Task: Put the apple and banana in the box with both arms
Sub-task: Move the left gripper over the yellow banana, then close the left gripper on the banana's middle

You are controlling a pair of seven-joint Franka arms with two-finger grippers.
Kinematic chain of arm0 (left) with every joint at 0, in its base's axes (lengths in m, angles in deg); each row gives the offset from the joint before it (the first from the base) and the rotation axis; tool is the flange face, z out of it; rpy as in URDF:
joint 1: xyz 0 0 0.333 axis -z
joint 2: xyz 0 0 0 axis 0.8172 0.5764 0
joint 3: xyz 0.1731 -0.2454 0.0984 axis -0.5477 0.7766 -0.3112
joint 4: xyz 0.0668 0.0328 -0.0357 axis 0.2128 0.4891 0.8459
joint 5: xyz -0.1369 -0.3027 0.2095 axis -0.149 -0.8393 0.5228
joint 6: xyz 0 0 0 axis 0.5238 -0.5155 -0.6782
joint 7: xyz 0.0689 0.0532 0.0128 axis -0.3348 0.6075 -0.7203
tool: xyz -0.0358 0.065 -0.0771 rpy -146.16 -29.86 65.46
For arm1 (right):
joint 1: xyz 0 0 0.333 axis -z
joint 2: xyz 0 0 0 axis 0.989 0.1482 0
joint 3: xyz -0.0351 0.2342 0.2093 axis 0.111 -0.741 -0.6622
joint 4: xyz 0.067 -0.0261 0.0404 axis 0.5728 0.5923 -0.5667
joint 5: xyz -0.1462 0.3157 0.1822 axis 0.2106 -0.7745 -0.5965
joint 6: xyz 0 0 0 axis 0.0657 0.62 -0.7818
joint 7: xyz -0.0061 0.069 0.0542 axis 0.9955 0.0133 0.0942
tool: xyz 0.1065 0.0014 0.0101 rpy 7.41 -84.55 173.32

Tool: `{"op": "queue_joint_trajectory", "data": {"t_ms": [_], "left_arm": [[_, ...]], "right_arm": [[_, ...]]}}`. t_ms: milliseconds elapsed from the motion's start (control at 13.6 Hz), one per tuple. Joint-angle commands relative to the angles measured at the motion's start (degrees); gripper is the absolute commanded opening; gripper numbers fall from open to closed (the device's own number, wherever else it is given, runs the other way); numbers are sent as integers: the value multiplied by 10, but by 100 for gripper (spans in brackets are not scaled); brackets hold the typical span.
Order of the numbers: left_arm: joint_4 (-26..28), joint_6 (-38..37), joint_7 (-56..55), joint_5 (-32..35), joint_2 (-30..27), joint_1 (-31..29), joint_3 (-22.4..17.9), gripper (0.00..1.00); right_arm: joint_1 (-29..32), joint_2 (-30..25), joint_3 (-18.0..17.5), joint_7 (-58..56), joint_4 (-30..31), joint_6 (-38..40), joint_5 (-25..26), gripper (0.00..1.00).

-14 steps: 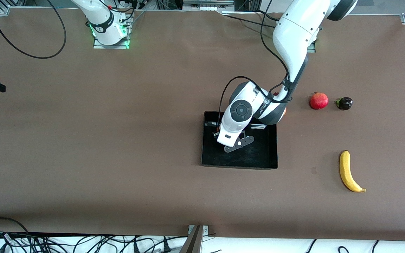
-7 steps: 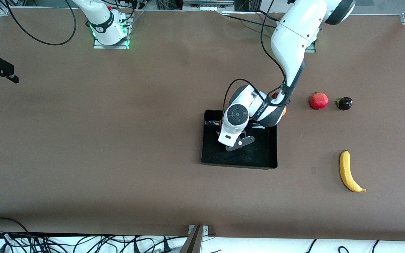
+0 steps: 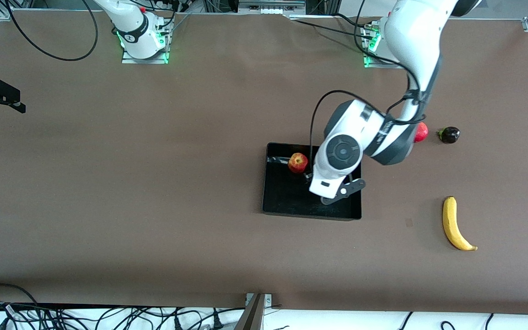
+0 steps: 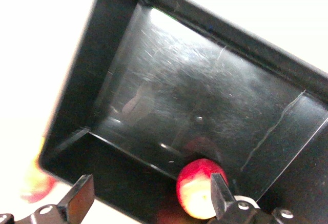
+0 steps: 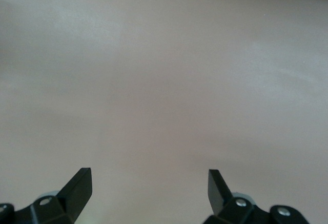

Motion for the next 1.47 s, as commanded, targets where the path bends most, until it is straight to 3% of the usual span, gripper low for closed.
{"op": "queue_joint_trajectory", "data": {"t_ms": [0,221,442,810,1030,1398], "left_arm": [[10,-69,154,6,-50,-93,18,100],[8,-58,342,14,-51,-214,15,100],[16,56,469,25,-37,-295,13,100],[30,231,507,52,42,-316,-19,100],[31,296,507,64,82,-318,-47,100],[51,384,497,90,130,-324,-48,100]], "right_arm": [[14,4,-8,4,-11,3,4,100],[13,4,-9,6,-11,14,3,100],[14,4,-8,5,-11,15,2,100],[14,4,-8,5,-10,15,2,100],[14,4,-8,5,-10,15,2,100],[14,4,-8,5,-10,15,2,100]]}}
